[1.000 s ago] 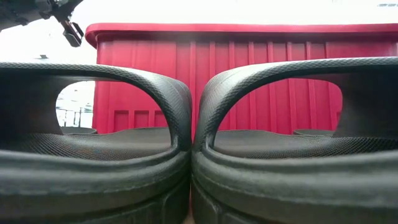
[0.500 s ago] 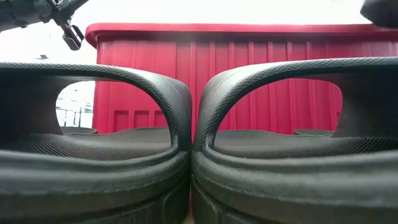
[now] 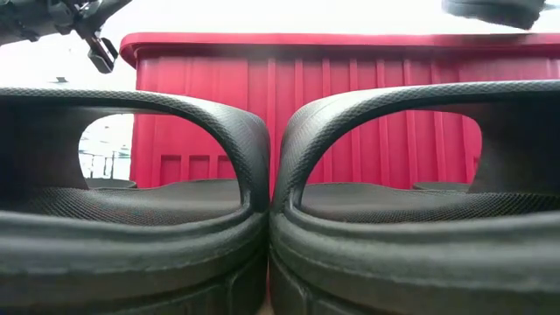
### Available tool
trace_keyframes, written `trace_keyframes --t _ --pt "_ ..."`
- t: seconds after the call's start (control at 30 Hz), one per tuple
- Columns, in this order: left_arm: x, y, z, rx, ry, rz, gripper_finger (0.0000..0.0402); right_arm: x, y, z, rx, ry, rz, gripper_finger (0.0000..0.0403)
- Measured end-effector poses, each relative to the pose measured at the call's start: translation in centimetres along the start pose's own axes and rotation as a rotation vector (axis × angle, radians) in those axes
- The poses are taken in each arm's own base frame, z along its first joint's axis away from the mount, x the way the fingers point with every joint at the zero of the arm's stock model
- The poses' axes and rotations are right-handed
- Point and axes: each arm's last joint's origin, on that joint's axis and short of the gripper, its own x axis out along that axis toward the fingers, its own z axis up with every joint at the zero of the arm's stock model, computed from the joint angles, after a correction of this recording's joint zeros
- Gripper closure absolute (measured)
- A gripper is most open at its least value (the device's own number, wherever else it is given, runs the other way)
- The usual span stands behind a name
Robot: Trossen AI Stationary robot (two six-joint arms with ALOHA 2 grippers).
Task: Pick and place slides into bin
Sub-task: Put the black slide into the red bin
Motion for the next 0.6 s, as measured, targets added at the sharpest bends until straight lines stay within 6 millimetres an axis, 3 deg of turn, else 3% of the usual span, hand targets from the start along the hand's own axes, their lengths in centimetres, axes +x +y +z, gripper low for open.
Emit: trace_keyframes --t 0.13,0.27,0.47,0.6 --pt "0.0 0.0 0.0 0.000 -0.001 0.002 0.0376 -2.8 -2.0 0.9 -0.056 -0.105 -0.081 0.0398" --pt "0.0 0.0 0.0 0.000 -0.008 0.014 0.0376 -4.5 -4.2 0.1 -0.070 -0.064 -0.146 0.0399" --pt "0.0 0.0 0.0 -0.013 -0.010 0.016 0.0376 -3.6 -6.8 -0.9 -0.130 -0.040 0.015 0.0399" --pt "0.0 0.0 0.0 -0.032 -0.010 0.016 0.0376 -1.7 -9.6 -1.6 -0.112 0.051 -0.019 0.0399"
